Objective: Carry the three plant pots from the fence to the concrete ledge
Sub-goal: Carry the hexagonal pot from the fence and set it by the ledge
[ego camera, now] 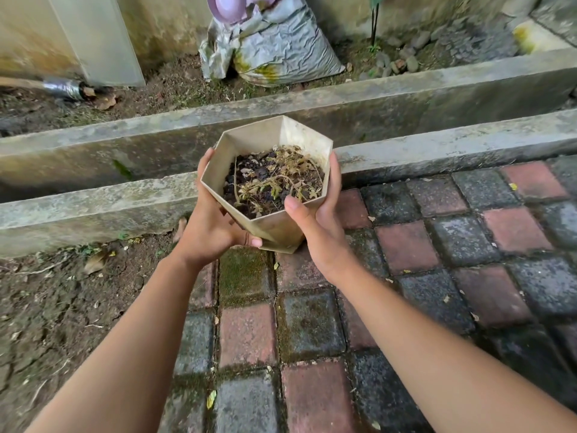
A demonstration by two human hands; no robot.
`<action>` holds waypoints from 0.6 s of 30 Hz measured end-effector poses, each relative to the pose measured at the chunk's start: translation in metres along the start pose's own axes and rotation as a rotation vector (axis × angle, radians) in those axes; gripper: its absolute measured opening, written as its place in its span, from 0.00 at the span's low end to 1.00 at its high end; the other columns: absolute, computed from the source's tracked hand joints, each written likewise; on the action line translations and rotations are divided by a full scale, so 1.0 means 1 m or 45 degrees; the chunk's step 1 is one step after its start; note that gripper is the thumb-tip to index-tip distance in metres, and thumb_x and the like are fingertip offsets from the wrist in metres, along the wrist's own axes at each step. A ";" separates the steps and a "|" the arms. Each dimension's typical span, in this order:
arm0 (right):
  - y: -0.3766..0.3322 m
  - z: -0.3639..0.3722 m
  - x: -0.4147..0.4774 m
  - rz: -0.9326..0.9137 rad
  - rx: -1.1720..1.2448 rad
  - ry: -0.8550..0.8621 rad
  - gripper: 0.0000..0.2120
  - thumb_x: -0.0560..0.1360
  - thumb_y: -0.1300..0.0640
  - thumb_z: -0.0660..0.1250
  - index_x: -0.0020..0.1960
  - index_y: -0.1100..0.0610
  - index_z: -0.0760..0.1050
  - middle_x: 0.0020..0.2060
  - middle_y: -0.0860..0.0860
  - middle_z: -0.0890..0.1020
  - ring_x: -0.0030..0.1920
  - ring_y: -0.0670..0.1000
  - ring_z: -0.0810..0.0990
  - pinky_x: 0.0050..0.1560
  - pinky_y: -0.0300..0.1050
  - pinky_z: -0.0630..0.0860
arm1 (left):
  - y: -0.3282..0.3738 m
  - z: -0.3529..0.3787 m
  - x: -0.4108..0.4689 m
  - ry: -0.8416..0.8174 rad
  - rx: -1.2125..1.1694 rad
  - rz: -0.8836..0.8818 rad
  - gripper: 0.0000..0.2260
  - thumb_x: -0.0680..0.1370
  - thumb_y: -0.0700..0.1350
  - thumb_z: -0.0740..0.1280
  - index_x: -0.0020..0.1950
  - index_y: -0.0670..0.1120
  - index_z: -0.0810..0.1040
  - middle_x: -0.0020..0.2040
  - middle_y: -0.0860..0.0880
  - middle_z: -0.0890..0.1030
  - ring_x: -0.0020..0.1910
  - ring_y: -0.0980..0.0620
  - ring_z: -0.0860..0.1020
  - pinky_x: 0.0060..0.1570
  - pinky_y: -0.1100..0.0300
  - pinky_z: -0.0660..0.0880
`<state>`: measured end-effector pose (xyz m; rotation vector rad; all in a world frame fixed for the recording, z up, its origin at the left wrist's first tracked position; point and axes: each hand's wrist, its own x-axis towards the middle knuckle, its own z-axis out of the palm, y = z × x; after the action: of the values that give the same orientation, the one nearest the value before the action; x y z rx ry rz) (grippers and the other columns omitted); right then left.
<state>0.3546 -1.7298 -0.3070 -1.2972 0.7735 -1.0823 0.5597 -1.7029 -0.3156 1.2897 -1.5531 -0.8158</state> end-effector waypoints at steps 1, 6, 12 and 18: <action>-0.001 0.000 0.001 -0.009 -0.003 0.002 0.44 0.71 0.40 0.73 0.75 0.25 0.47 0.86 0.48 0.54 0.84 0.49 0.59 0.85 0.61 0.57 | -0.002 0.001 -0.003 0.025 0.017 -0.017 0.73 0.56 0.34 0.85 0.83 0.42 0.34 0.83 0.40 0.61 0.84 0.46 0.65 0.82 0.54 0.65; -0.006 -0.017 0.017 -0.011 0.010 -0.045 0.45 0.66 0.44 0.71 0.78 0.35 0.54 0.83 0.49 0.61 0.82 0.49 0.64 0.84 0.56 0.61 | -0.009 0.023 -0.016 0.255 -0.004 -0.150 0.75 0.56 0.36 0.89 0.85 0.55 0.38 0.82 0.54 0.64 0.82 0.56 0.67 0.81 0.40 0.67; -0.007 -0.036 0.038 0.040 -0.048 -0.129 0.39 0.69 0.55 0.68 0.77 0.44 0.59 0.75 0.40 0.68 0.69 0.29 0.73 0.63 0.25 0.72 | -0.006 0.046 -0.013 0.402 -0.043 -0.172 0.74 0.56 0.43 0.89 0.83 0.59 0.36 0.84 0.49 0.60 0.84 0.53 0.63 0.84 0.36 0.59; -0.005 -0.035 0.037 0.070 -0.031 -0.111 0.35 0.71 0.60 0.63 0.76 0.42 0.62 0.72 0.43 0.71 0.68 0.35 0.73 0.65 0.34 0.74 | 0.010 0.053 -0.010 0.382 -0.067 -0.210 0.72 0.58 0.34 0.87 0.80 0.60 0.36 0.84 0.43 0.60 0.83 0.50 0.65 0.84 0.50 0.61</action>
<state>0.3342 -1.7765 -0.3029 -1.3277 0.7542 -0.9690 0.5073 -1.6941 -0.3275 1.4424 -1.1933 -0.7220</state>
